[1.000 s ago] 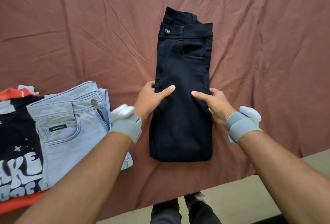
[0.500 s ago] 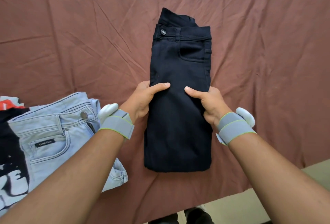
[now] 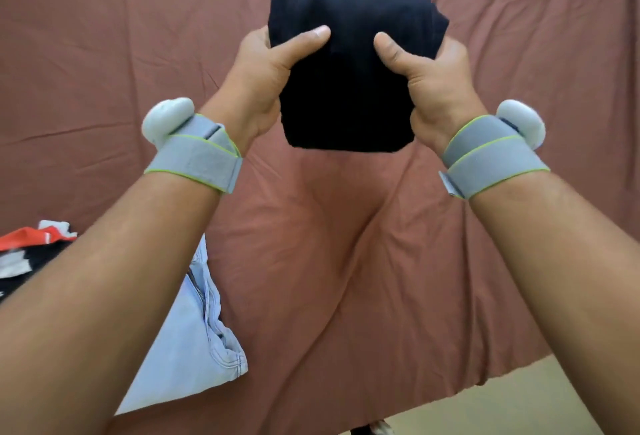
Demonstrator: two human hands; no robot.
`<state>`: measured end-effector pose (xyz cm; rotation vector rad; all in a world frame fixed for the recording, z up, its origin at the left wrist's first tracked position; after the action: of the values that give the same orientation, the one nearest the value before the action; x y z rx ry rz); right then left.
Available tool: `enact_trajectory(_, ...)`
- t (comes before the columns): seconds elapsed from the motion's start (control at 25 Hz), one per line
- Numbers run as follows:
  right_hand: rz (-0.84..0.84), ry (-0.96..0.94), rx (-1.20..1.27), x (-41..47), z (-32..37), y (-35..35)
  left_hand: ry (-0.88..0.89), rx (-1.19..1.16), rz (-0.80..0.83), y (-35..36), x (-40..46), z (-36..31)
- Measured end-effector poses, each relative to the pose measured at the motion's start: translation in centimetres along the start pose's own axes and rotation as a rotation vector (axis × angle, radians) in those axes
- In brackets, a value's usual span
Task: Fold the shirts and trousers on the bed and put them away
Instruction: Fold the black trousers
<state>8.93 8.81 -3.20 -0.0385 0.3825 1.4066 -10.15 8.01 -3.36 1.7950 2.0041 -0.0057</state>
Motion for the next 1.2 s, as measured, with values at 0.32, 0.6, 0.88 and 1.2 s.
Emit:
enact_trajectory(0.32, 0.059, 0.234, -0.346, -14.5, -17.5, -10.1, -0.478, 0.167, -0.118, -6.1, -13.7, 21.3)
enact_trajectory(0.6, -0.010, 0.551, -0.085, -14.2, -20.6, -11.5, -0.616, 0.202, 0.011, -5.3, -15.8, 22.3)
enact_trajectory(0.88, -0.104, 0.268, -0.337, -11.4, -17.6, -9.9, -0.316, 0.386, -0.208, -6.6, -10.7, 20.4)
enact_trajectory(1.2, -0.024, 0.468, -0.138, -12.4, -20.0, -10.1, -0.190, 0.405, -0.196, -6.4, -10.7, 20.2)
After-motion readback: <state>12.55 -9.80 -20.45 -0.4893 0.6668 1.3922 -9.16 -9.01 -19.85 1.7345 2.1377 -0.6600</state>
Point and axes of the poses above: each hand's wrist, its own x-axis towards the middle knuckle, its own y-axis out of the palm, z = x × y, the point moved 9 cm from there along x, towards the middle knuckle, and after that the axes turned 2 degrees about -z, right-handed, at the moved point
